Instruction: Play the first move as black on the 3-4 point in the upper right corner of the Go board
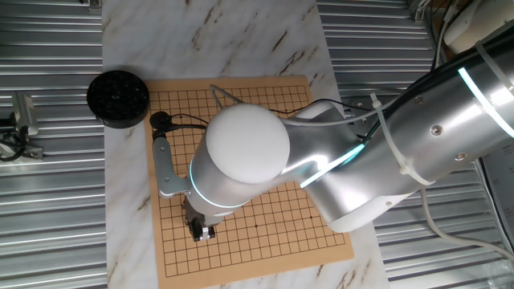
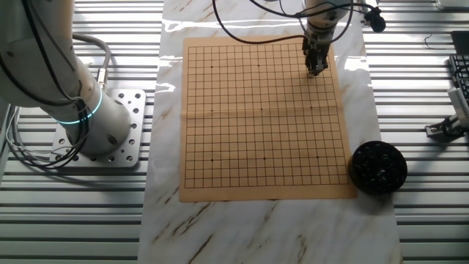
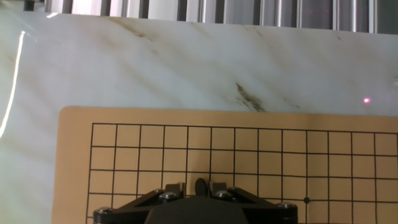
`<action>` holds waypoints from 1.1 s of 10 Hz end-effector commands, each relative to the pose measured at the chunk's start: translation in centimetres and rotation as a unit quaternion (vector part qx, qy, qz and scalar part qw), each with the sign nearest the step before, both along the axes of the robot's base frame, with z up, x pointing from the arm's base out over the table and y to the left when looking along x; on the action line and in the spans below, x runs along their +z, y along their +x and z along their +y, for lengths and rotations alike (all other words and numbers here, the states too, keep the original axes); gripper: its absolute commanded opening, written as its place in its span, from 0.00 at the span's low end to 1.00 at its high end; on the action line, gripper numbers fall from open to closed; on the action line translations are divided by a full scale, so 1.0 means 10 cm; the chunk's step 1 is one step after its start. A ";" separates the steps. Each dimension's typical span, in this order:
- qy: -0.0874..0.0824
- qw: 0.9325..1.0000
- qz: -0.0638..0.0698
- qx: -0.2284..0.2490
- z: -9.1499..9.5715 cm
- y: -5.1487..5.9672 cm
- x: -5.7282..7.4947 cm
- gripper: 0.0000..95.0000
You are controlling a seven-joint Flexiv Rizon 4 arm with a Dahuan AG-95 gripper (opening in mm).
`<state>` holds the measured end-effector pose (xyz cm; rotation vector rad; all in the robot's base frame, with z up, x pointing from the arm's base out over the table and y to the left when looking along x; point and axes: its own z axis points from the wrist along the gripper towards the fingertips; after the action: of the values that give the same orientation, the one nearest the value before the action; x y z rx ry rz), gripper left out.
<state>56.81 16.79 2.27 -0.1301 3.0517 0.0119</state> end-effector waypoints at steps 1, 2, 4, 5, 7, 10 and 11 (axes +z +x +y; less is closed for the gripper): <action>0.001 1.000 0.000 -0.001 0.00 0.00 0.00 0.20; 0.002 1.000 0.000 -0.001 0.00 0.00 0.00 0.20; 0.002 1.000 0.000 -0.001 0.00 0.00 0.00 0.20; 0.002 1.000 0.000 -0.002 0.00 0.00 0.00 0.20; 0.001 1.000 0.002 -0.004 0.01 -0.01 0.00 0.20; 0.003 1.000 0.002 -0.009 0.04 -0.01 -0.01 0.20; 0.003 1.000 0.002 -0.009 0.04 -0.01 -0.01 0.20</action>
<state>56.76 17.14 2.17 -0.1027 3.0554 0.0223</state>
